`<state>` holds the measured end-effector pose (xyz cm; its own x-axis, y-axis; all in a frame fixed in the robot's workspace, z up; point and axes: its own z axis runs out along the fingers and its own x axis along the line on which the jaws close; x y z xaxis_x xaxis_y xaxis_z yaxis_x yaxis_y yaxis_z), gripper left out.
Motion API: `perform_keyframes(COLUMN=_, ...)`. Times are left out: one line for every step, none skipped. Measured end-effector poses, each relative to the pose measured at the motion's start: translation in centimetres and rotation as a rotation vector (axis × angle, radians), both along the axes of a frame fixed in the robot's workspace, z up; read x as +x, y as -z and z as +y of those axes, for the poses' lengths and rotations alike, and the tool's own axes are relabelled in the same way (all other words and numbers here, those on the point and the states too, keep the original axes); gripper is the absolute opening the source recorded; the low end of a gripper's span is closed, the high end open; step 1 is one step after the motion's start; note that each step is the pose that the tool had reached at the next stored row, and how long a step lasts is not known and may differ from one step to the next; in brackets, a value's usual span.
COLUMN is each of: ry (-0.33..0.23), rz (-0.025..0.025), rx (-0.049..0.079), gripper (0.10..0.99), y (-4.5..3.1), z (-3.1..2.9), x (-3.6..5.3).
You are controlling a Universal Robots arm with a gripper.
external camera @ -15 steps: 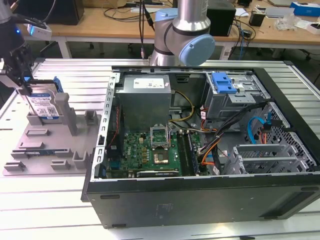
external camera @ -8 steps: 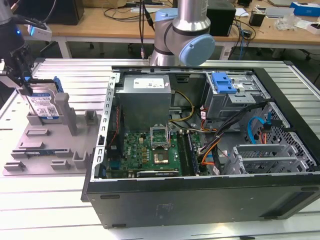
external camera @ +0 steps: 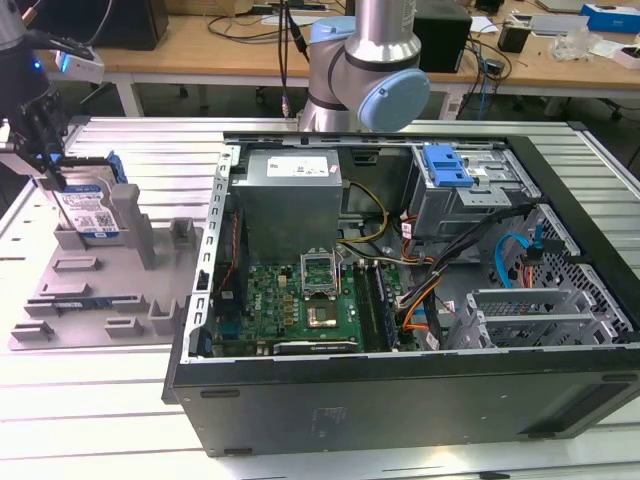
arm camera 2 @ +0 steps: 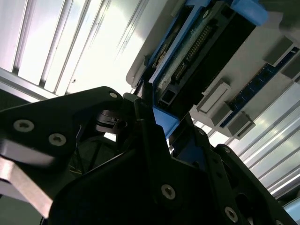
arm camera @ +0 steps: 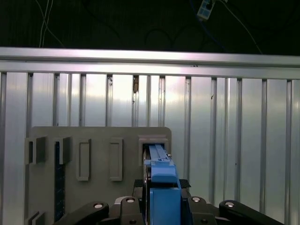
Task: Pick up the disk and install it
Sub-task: 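Pick up the disk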
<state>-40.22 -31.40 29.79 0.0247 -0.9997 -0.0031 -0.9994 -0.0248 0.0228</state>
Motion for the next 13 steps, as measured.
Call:
perform_keyframes(ry=0.000, rz=0.0000, rx=0.000, gripper=0.369, y=0.01, z=0.00, x=0.00)
perform_keyframes(ry=0.000, rz=-0.0001, rx=0.000, gripper=0.369, y=0.02, z=0.00, x=-0.01)
perform_keyframes(ry=0.000, rz=-0.0002, rx=0.000, gripper=0.369, y=0.02, z=0.00, x=-0.02)
perform_keyframes(ry=0.000, rz=-0.0002, rx=0.000, gripper=0.369, y=0.03, z=0.00, x=-0.02)
perform_keyframes(ry=0.000, rz=-0.0002, rx=0.000, gripper=0.369, y=0.02, z=0.00, x=-0.03)
perform_keyframes(ry=0.001, rz=-0.0001, rx=0.000, gripper=0.369, y=0.02, z=0.00, x=-0.03)
perform_keyframes(ry=0.002, rz=-0.0002, rx=0.000, gripper=0.369, y=-0.02, z=0.00, x=-0.04)
perform_keyframes(ry=0.003, rz=-0.0003, rx=0.000, gripper=0.369, y=-0.12, z=0.00, x=-0.04)
perform_keyframes(ry=0.003, rz=-0.0002, rx=0.001, gripper=0.369, y=-0.29, z=0.00, x=-0.03)
perform_keyframes(ry=0.003, rz=-0.0001, rx=0.001, gripper=0.369, y=-0.53, z=-0.01, x=-0.03)
perform_keyframes(ry=0.004, rz=-0.0001, rx=0.001, gripper=0.369, y=-0.84, z=-0.01, x=-0.03)
perform_keyframes(ry=0.003, rz=-0.0001, rx=0.001, gripper=0.369, y=-1.40, z=-0.01, x=-0.03)
perform_keyframes(ry=0.004, rz=-0.0001, rx=0.001, gripper=0.369, y=-1.81, z=-0.01, x=-0.03)
